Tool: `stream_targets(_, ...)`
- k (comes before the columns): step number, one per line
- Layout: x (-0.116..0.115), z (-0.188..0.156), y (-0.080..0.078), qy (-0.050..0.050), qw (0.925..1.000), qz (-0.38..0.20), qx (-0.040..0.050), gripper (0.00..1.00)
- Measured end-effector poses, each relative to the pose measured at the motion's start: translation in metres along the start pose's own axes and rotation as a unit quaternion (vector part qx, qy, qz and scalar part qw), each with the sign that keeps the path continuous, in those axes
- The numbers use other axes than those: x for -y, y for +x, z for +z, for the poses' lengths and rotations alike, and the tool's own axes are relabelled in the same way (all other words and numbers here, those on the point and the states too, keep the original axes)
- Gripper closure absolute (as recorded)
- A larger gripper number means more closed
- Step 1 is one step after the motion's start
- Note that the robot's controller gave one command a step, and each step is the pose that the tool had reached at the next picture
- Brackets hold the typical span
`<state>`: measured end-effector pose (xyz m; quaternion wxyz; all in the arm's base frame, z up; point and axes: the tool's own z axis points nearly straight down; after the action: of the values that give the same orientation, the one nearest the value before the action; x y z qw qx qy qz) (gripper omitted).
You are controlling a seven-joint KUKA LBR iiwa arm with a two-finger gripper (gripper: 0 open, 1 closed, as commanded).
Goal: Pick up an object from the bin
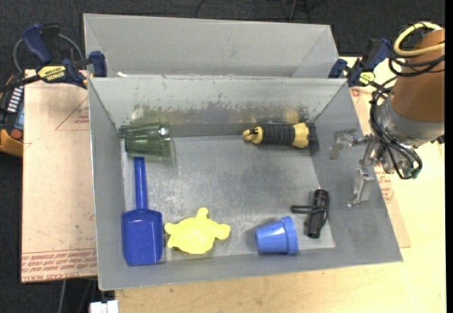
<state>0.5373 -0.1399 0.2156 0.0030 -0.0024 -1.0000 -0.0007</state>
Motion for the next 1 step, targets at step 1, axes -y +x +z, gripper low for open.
stream_targets(1,-0.001,-0.0048,-0.0015,0.001,1.0,-0.002,0.0038,0.0)
